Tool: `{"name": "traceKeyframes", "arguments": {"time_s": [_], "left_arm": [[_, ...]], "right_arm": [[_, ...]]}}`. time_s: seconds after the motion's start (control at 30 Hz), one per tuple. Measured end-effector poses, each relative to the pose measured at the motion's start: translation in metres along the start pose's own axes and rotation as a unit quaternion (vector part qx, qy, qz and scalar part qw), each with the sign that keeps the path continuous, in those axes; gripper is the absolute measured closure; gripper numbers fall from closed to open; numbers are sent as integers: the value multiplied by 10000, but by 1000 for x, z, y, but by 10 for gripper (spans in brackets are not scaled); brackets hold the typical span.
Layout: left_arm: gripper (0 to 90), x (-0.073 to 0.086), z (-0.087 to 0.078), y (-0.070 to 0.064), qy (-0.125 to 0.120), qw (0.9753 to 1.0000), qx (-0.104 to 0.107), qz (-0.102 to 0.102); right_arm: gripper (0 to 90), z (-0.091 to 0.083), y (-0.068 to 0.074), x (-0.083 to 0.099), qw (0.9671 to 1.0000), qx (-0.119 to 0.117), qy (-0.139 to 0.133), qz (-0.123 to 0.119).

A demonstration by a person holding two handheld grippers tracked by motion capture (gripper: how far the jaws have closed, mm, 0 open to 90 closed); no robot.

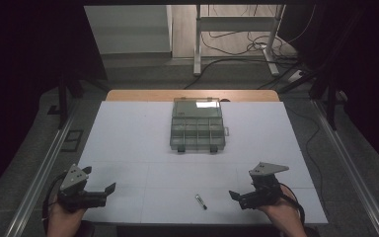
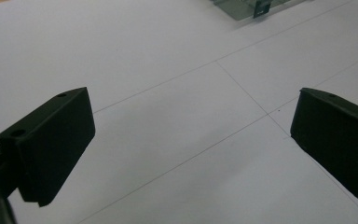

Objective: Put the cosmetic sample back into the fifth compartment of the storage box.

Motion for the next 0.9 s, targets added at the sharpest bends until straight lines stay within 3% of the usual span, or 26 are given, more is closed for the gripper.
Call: {"name": "traceKeyframes", "arguments": {"time_s": [0.33,0.63,0.9], "left_arm": [[4,0,0,1,-7,10000,6,-18],[4,0,0,0,-9,10000,10,-13],[4,0,0,1,-11,10000,16,-15]], "right_arm": [[0,14,11,-4,9996,-71,229,-128],[0,24,20,-9,9985,-235,485,-51],[0,34,30,-13,9979,-211,612,-99]]}}
Point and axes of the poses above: each handheld gripper's, and its own axes: z roughly forward along the jaws, x roughly out of its underside, y roughly to its left, the point moved 2 cm from there along z, roughly forward along the jaws, and after that the axes turned 12 degrees about z, right-handed, at the moved point
